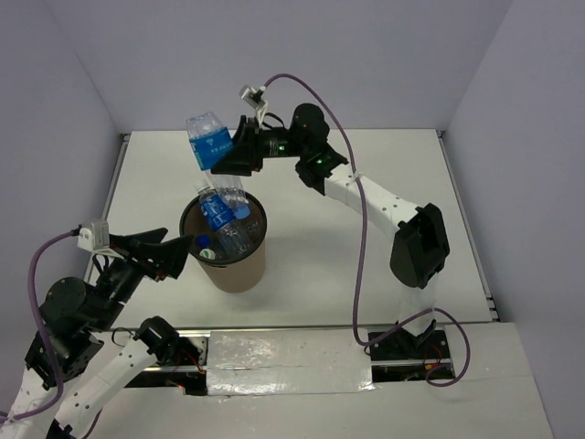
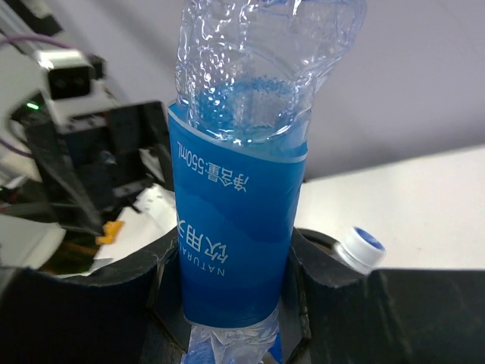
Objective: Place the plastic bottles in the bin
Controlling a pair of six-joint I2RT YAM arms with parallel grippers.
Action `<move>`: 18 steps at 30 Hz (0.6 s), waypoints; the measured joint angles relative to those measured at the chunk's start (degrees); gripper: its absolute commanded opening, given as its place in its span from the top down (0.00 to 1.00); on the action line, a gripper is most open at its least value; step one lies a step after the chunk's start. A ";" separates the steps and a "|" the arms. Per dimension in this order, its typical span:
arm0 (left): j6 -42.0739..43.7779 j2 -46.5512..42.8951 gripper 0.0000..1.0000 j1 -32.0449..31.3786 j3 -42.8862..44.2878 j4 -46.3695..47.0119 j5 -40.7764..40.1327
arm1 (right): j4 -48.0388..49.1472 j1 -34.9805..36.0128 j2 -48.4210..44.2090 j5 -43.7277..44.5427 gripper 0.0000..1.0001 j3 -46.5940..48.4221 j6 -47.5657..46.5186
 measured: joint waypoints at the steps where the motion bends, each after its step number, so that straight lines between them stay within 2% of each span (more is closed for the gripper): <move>1: 0.07 0.00 0.00 0.00 0.02 -0.48 -0.22 | 0.13 0.07 -0.11 0.39 0.93 -1.64 -1.29; 10: 1.31 0.00 0.01 0.00 -0.61 -1.49 -0.87 | -0.94 -0.02 -4.26 3.98 0.84 -16.50 -16.31; 13: 1.31 0.02 0.00 0.00 -1.27 -1.51 -0.85 | 0.94 -0.13 -7.76 4.68 0.73 -22.45 -20.20; 16: 1.29 0.07 0.01 0.00 -1.57 -1.53 -0.85 | 3.39 -0.17 -10.54 5.20 0.48 -26.34 -22.84; 18: 1.31 0.07 0.01 0.00 -1.70 -1.46 -0.85 | 4.26 -0.17 -11.89 5.44 0.41 -27.43 -24.33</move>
